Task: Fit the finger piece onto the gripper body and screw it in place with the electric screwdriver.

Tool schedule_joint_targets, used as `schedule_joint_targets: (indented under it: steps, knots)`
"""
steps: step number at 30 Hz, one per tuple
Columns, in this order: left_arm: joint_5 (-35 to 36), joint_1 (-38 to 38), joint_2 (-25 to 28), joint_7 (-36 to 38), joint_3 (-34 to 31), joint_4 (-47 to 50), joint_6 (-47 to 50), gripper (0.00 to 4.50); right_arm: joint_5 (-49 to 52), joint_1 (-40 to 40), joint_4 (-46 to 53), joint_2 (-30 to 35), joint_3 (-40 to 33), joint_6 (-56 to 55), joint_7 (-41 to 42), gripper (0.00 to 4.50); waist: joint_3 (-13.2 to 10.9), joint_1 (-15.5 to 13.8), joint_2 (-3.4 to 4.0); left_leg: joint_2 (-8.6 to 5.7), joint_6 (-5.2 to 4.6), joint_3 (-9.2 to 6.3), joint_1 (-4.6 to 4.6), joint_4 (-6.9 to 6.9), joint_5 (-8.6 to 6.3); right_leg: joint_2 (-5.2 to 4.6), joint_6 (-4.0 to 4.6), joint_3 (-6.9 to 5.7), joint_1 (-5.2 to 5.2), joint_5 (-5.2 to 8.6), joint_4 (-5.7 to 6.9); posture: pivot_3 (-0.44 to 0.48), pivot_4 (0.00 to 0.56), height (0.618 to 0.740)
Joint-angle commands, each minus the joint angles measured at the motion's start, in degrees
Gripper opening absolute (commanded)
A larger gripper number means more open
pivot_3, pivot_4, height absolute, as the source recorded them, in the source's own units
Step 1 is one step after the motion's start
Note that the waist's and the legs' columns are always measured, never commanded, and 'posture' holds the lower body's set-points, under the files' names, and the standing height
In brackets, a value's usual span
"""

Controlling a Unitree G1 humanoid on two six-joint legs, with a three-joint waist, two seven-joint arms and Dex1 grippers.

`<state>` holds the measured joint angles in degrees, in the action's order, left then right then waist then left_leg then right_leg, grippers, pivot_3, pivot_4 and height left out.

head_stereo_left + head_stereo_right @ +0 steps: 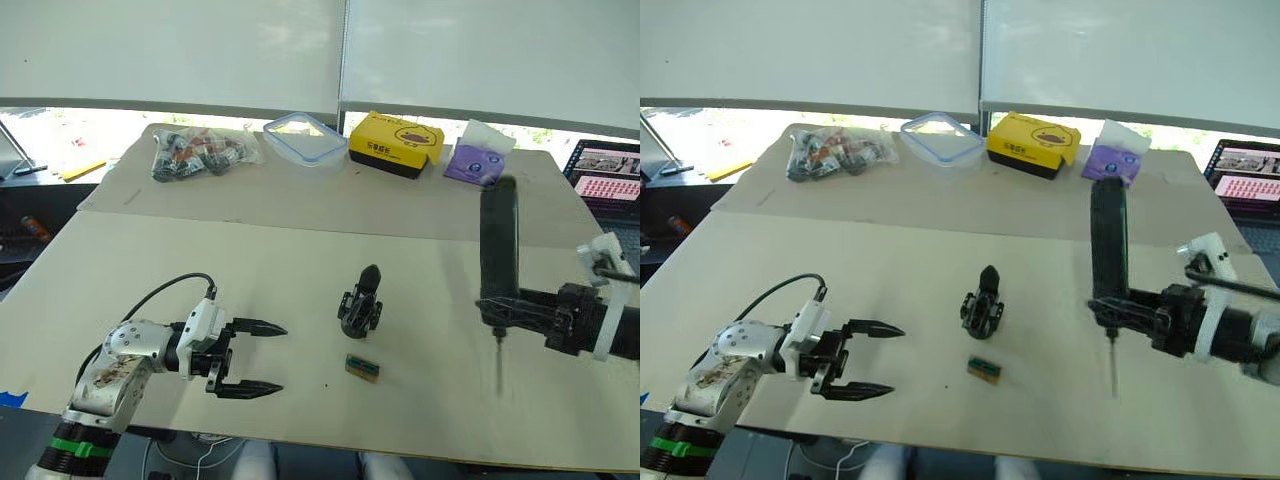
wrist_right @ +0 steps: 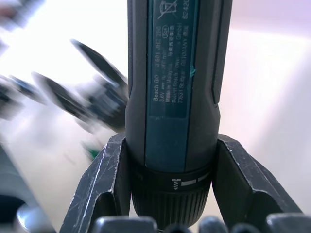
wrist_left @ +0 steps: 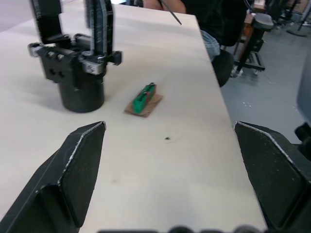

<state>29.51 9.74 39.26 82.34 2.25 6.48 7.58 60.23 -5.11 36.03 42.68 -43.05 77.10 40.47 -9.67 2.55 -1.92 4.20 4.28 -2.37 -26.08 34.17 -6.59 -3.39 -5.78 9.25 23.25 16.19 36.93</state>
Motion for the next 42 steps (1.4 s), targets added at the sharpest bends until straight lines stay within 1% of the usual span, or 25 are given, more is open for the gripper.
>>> schedule_joint_targets:
  steps: [1, 3, 4, 5, 6, 8, 10, 13, 15, 20, 24, 29, 33, 37, 42]
  knots:
    - [-2.58, 0.81, 0.1, 0.67, 2.11, 0.04, -2.44, 4.5, 0.64, 1.66, 10.66, -8.41, -0.22, -15.06, -1.75, 1.9, 0.01, 0.13, 0.1, -0.01, 0.0, 0.0, -0.02, 0.0, 0.0, -0.02, 0.01, -0.01, 0.01, 0.0, -0.01, 0.0, 0.15, 0.74]
    - [-3.51, 0.9, 0.06, -0.09, 2.93, 0.02, -2.18, 4.5, -0.87, 2.34, 14.97, -15.56, 2.92, -23.97, -1.86, 1.9, 0.02, 0.34, 0.1, -0.01, 0.0, 0.0, -0.02, -0.01, 0.0, -0.01, 0.04, -0.01, 0.01, 0.01, -0.01, 0.0, 0.15, 0.74]
    - [-4.35, 0.95, -0.14, -0.91, 3.46, 0.21, -2.12, 4.5, -1.13, 2.96, 16.3, -18.17, 5.28, -26.56, -2.09, 1.9, 0.03, 0.52, 0.13, 0.02, 0.0, -0.04, -0.01, -0.01, 0.0, 0.02, 0.05, -0.05, 0.01, 0.0, 0.02, 0.0, 0.15, 0.74]
    - [-4.83, 0.98, -0.2, -1.41, 3.76, 0.3, -2.11, 4.5, -1.5, 3.61, 16.99, -19.59, 7.2, -28.35, -2.34, 1.9, 0.04, 0.65, 0.2, 0.02, 0.0, -0.11, -0.01, -0.01, 0.0, 0.03, 0.04, -0.11, 0.01, 0.0, 0.06, 0.0, 0.15, 0.74]
    - [-5.5, 0.86, -0.5, -2.29, 4.47, 0.79, -1.87, 4.5, -4.46, 4.58, 17.49, -21.13, 10.34, -32.28, -0.34, 1.9, 0.03, 0.74, 0.21, 0.02, 0.01, -0.12, -0.01, -0.01, 0.01, 0.02, 0.06, -0.11, 0.0, 0.01, 0.08, 0.0, 0.15, 0.74]
    - [-6.7, 0.5, -1.05, -4.31, 5.47, 1.64, -1.08, 4.5, -10.85, 6.77, 17.3, -22.76, 15.67, -40.63, 3.97, 1.9, 0.05, 0.78, 0.16, 0.02, 0.02, -0.18, -0.01, -0.01, 0.01, 0.02, 0.18, -0.18, -0.04, 0.07, 0.07, 0.0, 0.15, 0.74]
    - [-7.02, 0.18, -1.23, -5.72, 5.83, 2.31, -0.16, 4.5, -14.31, 8.65, 16.42, -22.93, 19.03, -46.2, 6.98, 1.9, 0.05, 0.74, 0.16, 0.01, 0.02, -0.23, -0.01, 0.01, 0.01, 0.01, 0.27, -0.24, -0.09, 0.13, 0.05, 0.0, 0.15, 0.74]
    - [-8.91, -1.05, -2.95, -9.95, 7.39, 3.95, 0.59, 4.5, -20.68, 10.92, 12.45, -23.47, 24.47, -58.0, 14.52, 1.9, 0.05, 0.72, 0.16, 0.02, 0.03, -0.26, -0.01, 0.01, 0.02, 0.01, 0.33, -0.29, -0.11, 0.16, 0.08, 0.0, 0.15, 0.74]
    - [-9.78, -1.0, -4.48, -10.73, 8.78, 2.9, -0.21, 4.5, -23.1, 10.98, 9.79, -23.3, 27.64, -62.6, 17.15, 1.9, 0.06, 0.73, 0.16, 0.02, 0.03, -0.29, 0.02, 0.01, 0.02, 0.01, 0.34, -0.32, -0.14, 0.16, 0.08, 0.0, 0.15, 0.74]
    - [-12.61, 1.13, -7.31, -10.87, 11.16, -2.45, -4.02, 4.5, -24.57, 10.0, 6.72, -22.86, 32.56, -66.67, 16.76, 1.9, 0.06, 0.75, 0.16, 0.01, 0.06, -0.34, 0.06, 0.01, 0.04, 0.02, 0.38, -0.36, -0.14, 0.15, 0.14, 0.0, 0.15, 0.74]
    - [-15.25, 3.76, -10.59, -12.36, 13.47, -6.75, -5.83, 4.5, -24.79, 9.48, 5.13, -20.52, 34.65, -68.65, 18.66, 1.9, 0.06, 0.18, 0.16, -0.01, 0.07, -0.38, 0.05, 0.02, 0.05, 0.02, 0.37, -0.39, -0.18, 0.15, 0.14, 0.0, 0.15, 0.74]
    - [-18.64, 5.86, -13.01, -13.99, 15.85, -10.12, -7.24, 4.5, -24.56, 7.94, 2.3, -18.96, 35.5, -69.81, 18.0, 1.9, 0.07, -0.09, 0.17, -0.01, 0.07, -0.44, 0.06, 0.01, 0.05, 0.03, 0.22, -0.44, -0.21, 0.07, 0.13, 0.0, 0.15, 0.74]
    - [-19.26, 7.16, -14.88, -13.88, 16.92, -12.06, -7.92, 4.5, -24.91, 8.0, 0.47, -17.92, 35.76, -71.2, 18.79, 1.9, 0.08, -0.28, 0.2, -0.03, 0.08, -0.46, 0.11, 0.02, 0.05, 0.02, 0.21, -0.44, -0.31, 0.08, 0.12, 0.0, 0.15, 0.74]
    - [-19.34, 8.04, -15.95, -12.22, 18.42, -13.42, -8.01, 4.5, -25.21, 8.73, -0.99, -16.39, 35.5, -72.44, 19.74, 1.9, 0.09, -0.46, 0.21, -0.09, 0.08, -0.49, 0.24, 0.03, 0.05, -0.01, 0.21, -0.45, -0.52, 0.1, 0.08, 0.0, 0.15, 0.74]
    - [-18.91, 8.22, -15.83, -9.86, 19.39, -14.05, -7.92, 4.5, -24.93, 9.92, -1.62, -15.51, 35.42, -73.51, 19.89, 1.9, 0.09, -0.37, 0.21, -0.09, 0.09, -0.51, 0.59, 0.01, 0.04, -0.02, 0.37, -0.47, -0.89, 0.28, 0.03, 0.0, 0.15, 0.74]
